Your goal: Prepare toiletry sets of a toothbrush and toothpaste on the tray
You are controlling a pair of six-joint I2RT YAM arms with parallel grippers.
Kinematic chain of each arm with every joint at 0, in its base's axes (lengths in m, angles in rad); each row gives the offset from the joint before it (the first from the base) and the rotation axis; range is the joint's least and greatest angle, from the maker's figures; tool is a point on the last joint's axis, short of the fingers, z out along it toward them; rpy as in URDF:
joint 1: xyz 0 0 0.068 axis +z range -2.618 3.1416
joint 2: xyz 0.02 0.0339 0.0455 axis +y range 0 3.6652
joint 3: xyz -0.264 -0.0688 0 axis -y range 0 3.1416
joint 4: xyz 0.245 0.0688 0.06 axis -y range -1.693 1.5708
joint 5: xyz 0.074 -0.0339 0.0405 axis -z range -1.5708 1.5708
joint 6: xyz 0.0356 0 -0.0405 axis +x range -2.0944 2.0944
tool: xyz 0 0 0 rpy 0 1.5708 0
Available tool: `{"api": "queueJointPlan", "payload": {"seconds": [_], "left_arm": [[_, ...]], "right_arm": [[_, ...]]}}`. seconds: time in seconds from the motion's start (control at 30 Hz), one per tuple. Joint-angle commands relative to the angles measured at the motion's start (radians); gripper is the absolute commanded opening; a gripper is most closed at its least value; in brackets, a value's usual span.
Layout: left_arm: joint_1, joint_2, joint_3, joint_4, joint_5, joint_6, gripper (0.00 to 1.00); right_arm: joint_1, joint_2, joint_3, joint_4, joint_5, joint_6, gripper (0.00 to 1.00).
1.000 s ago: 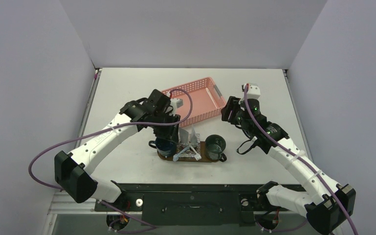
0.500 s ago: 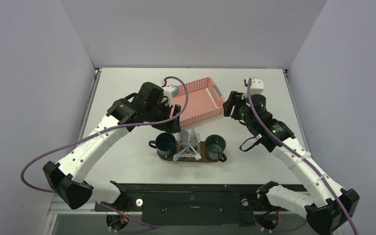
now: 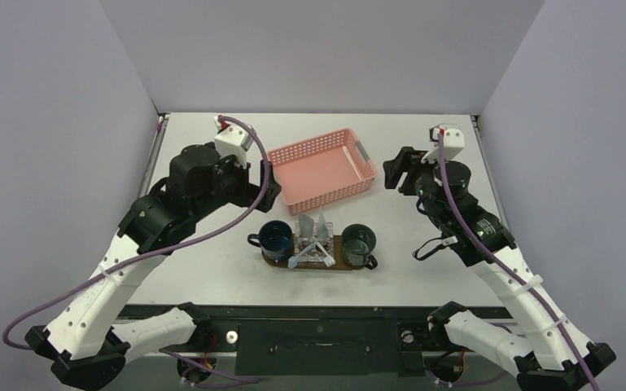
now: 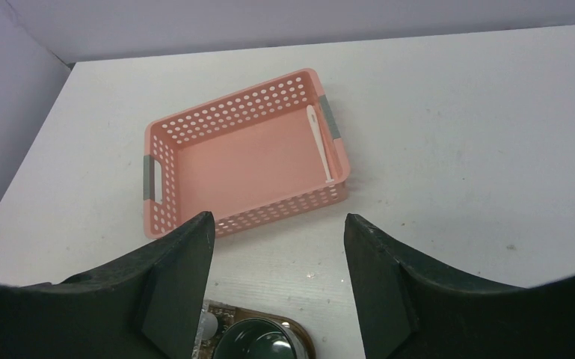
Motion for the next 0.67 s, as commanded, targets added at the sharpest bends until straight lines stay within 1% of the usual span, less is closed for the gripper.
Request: {"api": "queueJointPlan", "payload": {"seconds": [0.0, 0.13, 0.33, 0.53, 0.63], "left_arm": [[0.009, -0.066, -0.052, 0.119, -0.106, 0.044, 0.97], [0.009, -0.121, -0.097, 0.158, -0.141, 0.042, 0.96], [0.010, -0.190, -0.154, 0.190, -0.146, 0.037, 0.96], [0.010, -0.200, -0.163, 0.200, -0.141, 0.028, 0.96], [0.010, -0.191, -0.154, 0.200, -0.133, 0.028, 0.96]], "right_arm": [[-0.005, -0.034, 0.038, -0.005, 0.068, -0.011, 0.60], [-0.007, -0.068, 0.025, -0.009, 0.081, -0.009, 0.61], [-0.006, -0.106, 0.028, -0.029, 0.107, -0.011, 0.61], [-0.006, -0.114, 0.038, -0.035, 0.083, -0.022, 0.62], [-0.006, -0.107, 0.040, -0.040, 0.092, -0.011, 0.64]]}}
